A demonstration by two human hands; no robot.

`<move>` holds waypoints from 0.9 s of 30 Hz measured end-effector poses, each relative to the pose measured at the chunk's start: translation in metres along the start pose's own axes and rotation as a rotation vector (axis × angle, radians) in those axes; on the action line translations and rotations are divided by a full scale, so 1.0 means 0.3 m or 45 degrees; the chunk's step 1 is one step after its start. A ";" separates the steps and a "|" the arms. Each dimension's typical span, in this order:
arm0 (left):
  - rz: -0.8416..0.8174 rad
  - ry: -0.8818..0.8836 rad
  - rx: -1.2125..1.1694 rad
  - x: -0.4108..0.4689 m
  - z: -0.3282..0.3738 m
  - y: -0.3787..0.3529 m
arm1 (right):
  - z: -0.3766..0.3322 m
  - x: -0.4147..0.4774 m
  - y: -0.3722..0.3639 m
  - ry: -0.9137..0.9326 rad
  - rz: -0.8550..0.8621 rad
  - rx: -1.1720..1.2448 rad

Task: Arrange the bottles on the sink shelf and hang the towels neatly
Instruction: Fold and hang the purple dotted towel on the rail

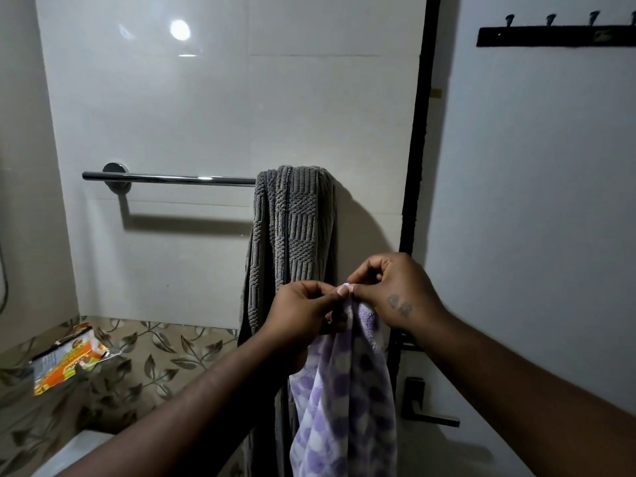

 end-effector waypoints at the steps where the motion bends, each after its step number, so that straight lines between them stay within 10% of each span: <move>1: -0.030 -0.001 -0.009 0.000 -0.002 -0.004 | 0.003 -0.001 0.001 -0.015 -0.010 0.018; 13: 0.320 -0.363 0.419 0.000 0.031 0.071 | 0.004 -0.037 -0.046 -0.191 -0.192 0.416; 27: 0.227 -0.557 0.269 0.024 0.106 0.087 | 0.013 -0.070 -0.017 -0.170 -0.237 0.390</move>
Point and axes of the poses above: each hand's wrist, its own x-axis towards the middle knuckle, its own y-axis out of the back of the hand, z = x × y, the point moved 7 cm from there along x, towards the middle knuckle, and after that the axes turned 14 degrees about x, right-handed, at the moved point
